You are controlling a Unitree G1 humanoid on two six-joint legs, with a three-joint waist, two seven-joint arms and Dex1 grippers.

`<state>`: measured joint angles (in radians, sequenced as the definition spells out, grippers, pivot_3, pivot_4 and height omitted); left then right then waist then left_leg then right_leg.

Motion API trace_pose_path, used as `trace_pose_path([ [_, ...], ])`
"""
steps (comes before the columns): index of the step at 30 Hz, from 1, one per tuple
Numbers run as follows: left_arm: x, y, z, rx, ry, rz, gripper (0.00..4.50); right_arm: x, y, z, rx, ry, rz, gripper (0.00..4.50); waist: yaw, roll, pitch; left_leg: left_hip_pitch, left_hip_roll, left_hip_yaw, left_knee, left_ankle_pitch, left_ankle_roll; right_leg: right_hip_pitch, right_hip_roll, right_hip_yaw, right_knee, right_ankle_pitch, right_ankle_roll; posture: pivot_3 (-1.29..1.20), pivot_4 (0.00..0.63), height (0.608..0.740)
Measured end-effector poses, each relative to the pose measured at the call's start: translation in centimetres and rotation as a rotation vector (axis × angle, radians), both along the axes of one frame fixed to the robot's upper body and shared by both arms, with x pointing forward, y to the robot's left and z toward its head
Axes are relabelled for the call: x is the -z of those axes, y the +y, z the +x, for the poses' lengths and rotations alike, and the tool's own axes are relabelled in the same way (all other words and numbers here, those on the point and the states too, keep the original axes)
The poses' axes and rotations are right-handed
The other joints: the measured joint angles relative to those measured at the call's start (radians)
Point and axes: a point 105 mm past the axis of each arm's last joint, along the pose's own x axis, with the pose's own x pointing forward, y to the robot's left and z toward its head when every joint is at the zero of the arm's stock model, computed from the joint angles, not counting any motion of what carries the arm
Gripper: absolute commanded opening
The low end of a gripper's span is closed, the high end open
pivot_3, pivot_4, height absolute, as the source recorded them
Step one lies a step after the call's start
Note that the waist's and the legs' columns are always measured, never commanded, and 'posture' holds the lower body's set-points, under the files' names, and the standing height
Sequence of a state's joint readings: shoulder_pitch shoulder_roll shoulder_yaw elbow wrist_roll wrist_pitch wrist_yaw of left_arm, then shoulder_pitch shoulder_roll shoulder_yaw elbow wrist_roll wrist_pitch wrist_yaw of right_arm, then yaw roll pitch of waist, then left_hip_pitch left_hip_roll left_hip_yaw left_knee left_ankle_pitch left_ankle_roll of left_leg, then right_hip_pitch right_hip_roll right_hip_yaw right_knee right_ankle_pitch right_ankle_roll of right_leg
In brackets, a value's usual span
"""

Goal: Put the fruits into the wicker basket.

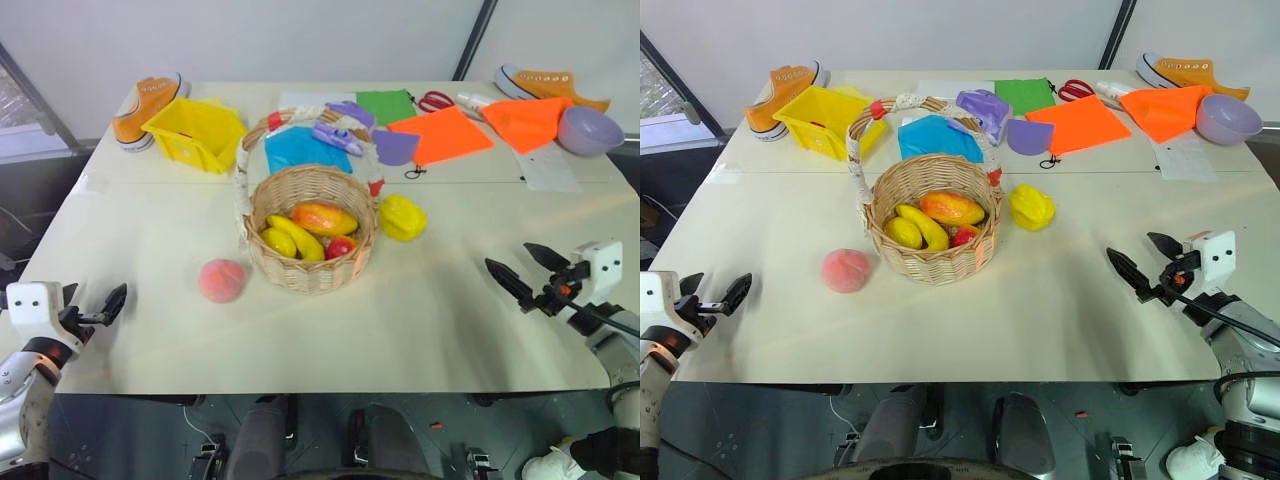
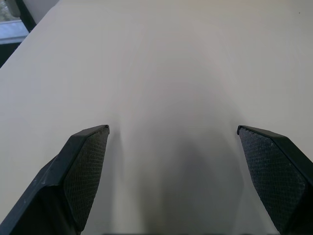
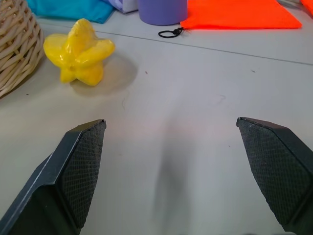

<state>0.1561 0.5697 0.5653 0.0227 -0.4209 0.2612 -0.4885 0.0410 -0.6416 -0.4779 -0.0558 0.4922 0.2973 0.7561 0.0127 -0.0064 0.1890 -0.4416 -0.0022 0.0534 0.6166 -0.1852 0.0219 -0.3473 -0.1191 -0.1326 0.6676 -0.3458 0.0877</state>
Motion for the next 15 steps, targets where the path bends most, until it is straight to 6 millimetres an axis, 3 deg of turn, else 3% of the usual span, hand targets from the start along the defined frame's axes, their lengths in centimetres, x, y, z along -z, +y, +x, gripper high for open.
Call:
trace_pose_path([
  [10, -0.4, -0.8, 0.3, 0.040, -0.005, -0.001, 4.50, 0.0, 0.3, 0.0, -0.012, 0.001, -0.003, 4.47, 0.000, 0.000, 0.000, 0.000, 0.000, 0.000, 0.000, 0.000, 0.000, 0.000, 0.000, 0.000, 0.000, 0.000, 0.000, 0.00, 0.150, 0.729],
  [15, -1.4, -3.6, 1.0, 0.182, -0.028, -0.051, 4.50, -0.7, 3.3, 0.0, -0.135, 0.006, -0.008, 4.47, 0.000, 0.000, 0.000, 0.000, 0.000, 0.000, 0.000, 0.000, 0.000, 0.000, 0.000, 0.000, 0.000, 0.000, 0.000, 0.00, 0.150, 0.729],
])
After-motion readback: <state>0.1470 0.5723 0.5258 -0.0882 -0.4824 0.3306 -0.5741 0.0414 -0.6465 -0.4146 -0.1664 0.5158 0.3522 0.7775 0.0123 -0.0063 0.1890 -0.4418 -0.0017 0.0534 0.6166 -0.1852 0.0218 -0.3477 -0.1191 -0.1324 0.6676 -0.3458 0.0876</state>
